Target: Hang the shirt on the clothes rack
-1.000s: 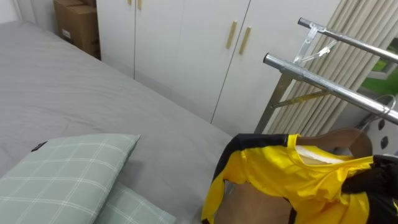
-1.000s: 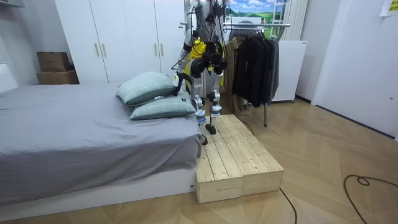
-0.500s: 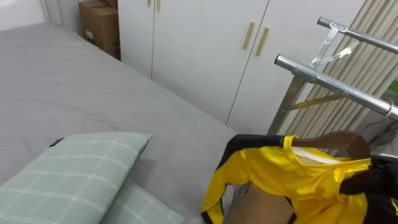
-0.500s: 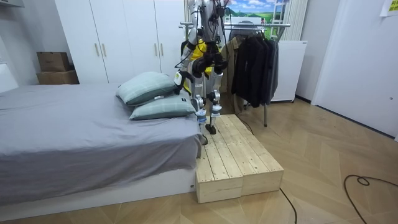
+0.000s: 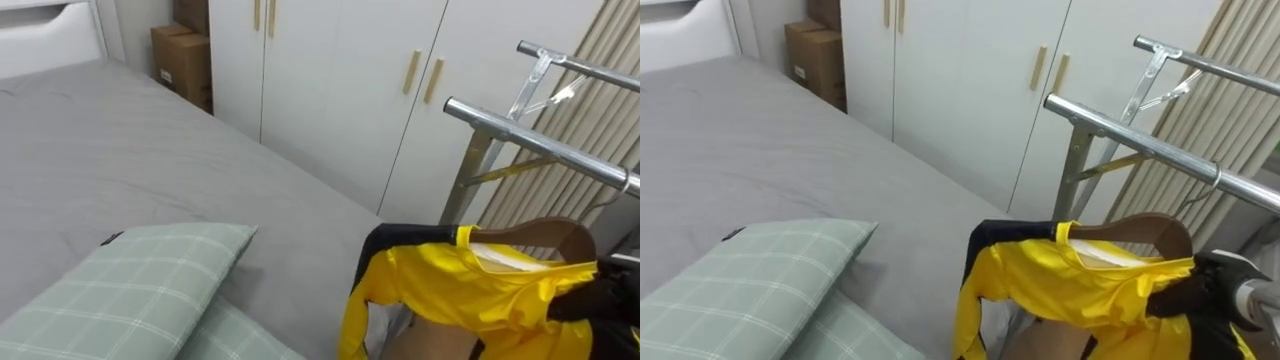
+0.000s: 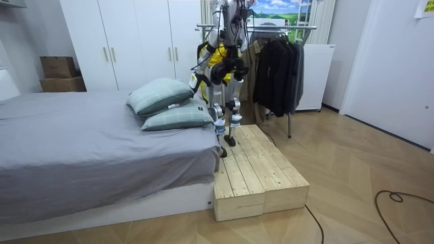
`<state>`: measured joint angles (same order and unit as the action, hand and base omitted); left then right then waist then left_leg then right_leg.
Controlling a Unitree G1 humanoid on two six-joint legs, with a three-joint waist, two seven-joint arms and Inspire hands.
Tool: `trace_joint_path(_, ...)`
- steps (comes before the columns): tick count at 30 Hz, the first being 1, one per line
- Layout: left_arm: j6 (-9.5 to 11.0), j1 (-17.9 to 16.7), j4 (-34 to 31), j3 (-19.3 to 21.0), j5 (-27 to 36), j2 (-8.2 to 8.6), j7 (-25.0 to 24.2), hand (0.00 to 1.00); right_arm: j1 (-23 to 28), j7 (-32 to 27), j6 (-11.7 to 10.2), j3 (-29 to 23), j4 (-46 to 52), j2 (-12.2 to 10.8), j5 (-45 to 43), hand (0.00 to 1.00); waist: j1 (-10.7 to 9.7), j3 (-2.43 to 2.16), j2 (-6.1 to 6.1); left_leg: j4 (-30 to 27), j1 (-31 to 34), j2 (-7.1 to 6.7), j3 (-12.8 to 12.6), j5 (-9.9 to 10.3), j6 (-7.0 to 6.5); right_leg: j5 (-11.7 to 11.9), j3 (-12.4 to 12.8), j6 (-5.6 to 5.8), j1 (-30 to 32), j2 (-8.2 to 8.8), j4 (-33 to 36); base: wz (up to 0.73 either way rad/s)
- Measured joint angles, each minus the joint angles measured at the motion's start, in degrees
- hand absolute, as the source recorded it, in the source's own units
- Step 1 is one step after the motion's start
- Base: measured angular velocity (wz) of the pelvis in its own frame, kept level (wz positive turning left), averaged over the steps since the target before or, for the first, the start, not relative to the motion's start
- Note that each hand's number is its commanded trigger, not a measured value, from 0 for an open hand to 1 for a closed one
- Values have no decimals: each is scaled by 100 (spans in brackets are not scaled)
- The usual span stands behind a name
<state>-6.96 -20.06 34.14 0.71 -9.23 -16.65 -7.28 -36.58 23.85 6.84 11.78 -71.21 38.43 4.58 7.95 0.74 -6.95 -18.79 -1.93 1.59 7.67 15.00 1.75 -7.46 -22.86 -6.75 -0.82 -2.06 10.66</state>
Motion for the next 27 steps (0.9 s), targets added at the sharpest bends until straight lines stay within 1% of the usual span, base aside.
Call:
trace_joint_path(2, 0, -14, -5, -20, 7, 1, 1, 0, 130, 9, -22, -34, -1, 0, 51, 100, 3, 3, 11, -38, -31, 0, 24, 10, 18, -49, -18, 50, -49, 1, 12, 7)
trace_joint_path(3, 0, -20, -24, -20, 7, 1, 1, 0, 175, 12, -50, -88, 0, -2, 66, 93, 8, 4, 11, -64, -19, 2, 24, 14, 23, -51, -24, 49, -50, 0, 15, 3)
trace_joint_path(4, 0, -42, -88, -21, 2, 4, -1, 0, 244, 14, -83, -202, 0, -15, 73, 72, 18, 8, 16, -84, -7, 3, 24, 16, 26, -52, -26, 47, -43, -1, 22, 0)
trace_joint_path(5, 1, -47, -131, -21, 1, 12, -3, 0, 278, 22, -92, -232, 0, -19, 73, 62, 16, 11, 27, -87, 7, 4, 24, 15, 27, -46, -26, 42, -29, -1, 25, 0)
trace_joint_path(6, 3, -46, -154, -20, 0, 14, -5, 0, 305, 28, -106, -255, 0, -19, 76, 41, 16, 10, 31, -87, 13, 5, 23, 13, 30, -42, -29, 39, -24, -1, 25, 0)
trace_joint_path(7, 26, -46, -159, -21, 1, 15, -8, 0, 350, 53, -106, -296, 0, -20, 121, 17, 24, 3, 45, -87, 14, 6, 22, 11, 34, -37, -30, 36, -21, -1, 28, 0)
trace_joint_path(8, 33, -47, -158, -20, 3, 15, -10, 0, 371, 65, -108, -311, 0, -21, 174, 0, 32, -1, 52, -88, 14, 6, 20, 11, 34, -37, -30, 35, -21, 0, 32, 0)
trace_joint_path(10, 54, -43, -152, -35, 10, 18, -10, 0, 444, 72, -135, -364, -1, -28, 333, 0, 39, -12, 86, -105, 15, 8, 9, 13, 42, -34, -35, 25, -21, 1, 39, 0)
trace_joint_path(12, 73, -23, -151, -40, 16, 26, -10, 0, 538, 78, -187, -411, 0, -38, 443, 0, 49, -7, 95, -104, 22, 15, -12, 9, 49, -40, -52, 14, -14, 8, 53, 2)
trace_joint_path(15, 77, -18, -154, -40, 13, 38, -6, 0, 571, 79, -202, -433, -1, -138, 449, 0, 52, -8, 103, -106, 49, 15, -32, 6, 60, -61, -35, -16, 43, 21, 117, -1)
trace_joint_path(17, 77, 5, -174, -82, 16, 37, -3, 0, 579, 53, -262, -486, -24, -226, 519, 0, 31, -2, 159, -163, 95, 20, -29, 3, 75, -35, -38, 1, 57, 13, 112, 0)
trace_joint_path(18, 77, 6, -200, -107, 16, 38, 0, 0, 590, 46, -293, -522, -41, -255, 538, 0, 28, -10, 168, -203, 114, 20, -29, 6, 79, -31, -41, -3, 56, 11, 112, 0)
trace_joint_path(20, 93, 4, -396, -163, 11, 39, 14, 0, 656, -5, -405, -689, -102, -403, 668, 0, 21, -11, 192, -265, 129, 26, -47, 7, 79, -29, -49, -8, 36, 8, 112, 0)
trace_joint_path(22, 146, 48, -473, -173, 34, 40, 41, 0, 658, -13, -485, -699, -174, -482, 749, 0, 16, -13, 209, -257, 122, 28, -47, 5, 80, -28, -54, -14, 34, 7, 116, 0)
trace_joint_path(23, 242, 67, -511, -195, 67, 39, 64, 0, 660, -10, -532, -702, -228, -499, 808, 0, 18, -12, 215, -251, 115, 31, -52, 4, 83, -28, -58, -20, 28, 7, 118, 0)
trace_joint_path(25, 332, 78, -506, -235, 68, 40, 70, 0, 662, -8, -587, -737, -306, -524, 829, 0, 21, 2, 231, -243, 74, 47, -104, 4, 84, -42, -60, -44, -6, 7, 117, 0)
trace_joint_path(27, 333, 61, -507, -269, 69, 40, 69, 0, 689, 4, -601, -818, -371, -560, 829, 0, 18, 0, 227, -245, 54, 62, -145, 6, 87, -48, -59, -51, -26, 6, 117, 0)
